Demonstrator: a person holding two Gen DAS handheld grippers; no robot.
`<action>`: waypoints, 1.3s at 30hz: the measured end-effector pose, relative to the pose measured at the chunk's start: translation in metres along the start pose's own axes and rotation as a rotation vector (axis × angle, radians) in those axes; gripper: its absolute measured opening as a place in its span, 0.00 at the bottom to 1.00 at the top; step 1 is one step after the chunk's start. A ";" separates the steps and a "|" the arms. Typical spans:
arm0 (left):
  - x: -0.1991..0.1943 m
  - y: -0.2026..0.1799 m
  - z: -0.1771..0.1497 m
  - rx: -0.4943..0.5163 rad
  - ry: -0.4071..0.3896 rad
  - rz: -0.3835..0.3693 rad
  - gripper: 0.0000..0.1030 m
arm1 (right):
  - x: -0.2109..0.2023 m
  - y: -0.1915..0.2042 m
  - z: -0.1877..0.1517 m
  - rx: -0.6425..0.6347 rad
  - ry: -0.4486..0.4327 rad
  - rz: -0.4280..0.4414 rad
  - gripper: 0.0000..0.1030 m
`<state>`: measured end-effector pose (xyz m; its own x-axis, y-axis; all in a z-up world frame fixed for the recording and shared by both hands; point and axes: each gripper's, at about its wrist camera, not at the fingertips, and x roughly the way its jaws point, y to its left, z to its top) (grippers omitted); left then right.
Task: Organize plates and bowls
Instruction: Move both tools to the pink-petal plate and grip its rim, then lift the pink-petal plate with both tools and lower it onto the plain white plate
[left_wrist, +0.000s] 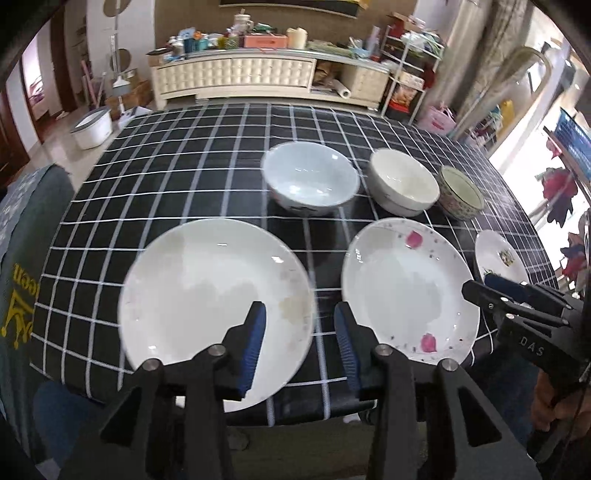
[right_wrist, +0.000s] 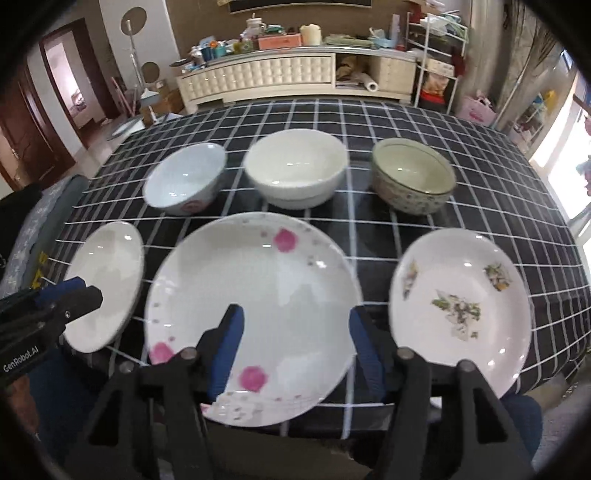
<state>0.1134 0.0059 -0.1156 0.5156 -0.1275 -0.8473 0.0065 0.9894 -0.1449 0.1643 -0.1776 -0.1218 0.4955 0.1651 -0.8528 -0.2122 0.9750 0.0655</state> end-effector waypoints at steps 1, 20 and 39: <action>0.004 -0.005 0.000 0.004 0.010 -0.008 0.35 | 0.001 -0.004 0.000 0.001 -0.001 -0.005 0.62; 0.082 -0.045 0.017 0.081 0.155 -0.081 0.32 | 0.035 -0.037 -0.004 0.070 0.072 0.024 0.45; 0.102 -0.047 0.008 0.108 0.182 -0.076 0.15 | 0.040 -0.037 -0.016 0.136 0.092 -0.026 0.25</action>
<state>0.1731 -0.0533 -0.1913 0.3474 -0.2026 -0.9155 0.1360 0.9769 -0.1646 0.1786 -0.2093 -0.1664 0.4191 0.1317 -0.8983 -0.0819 0.9909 0.1071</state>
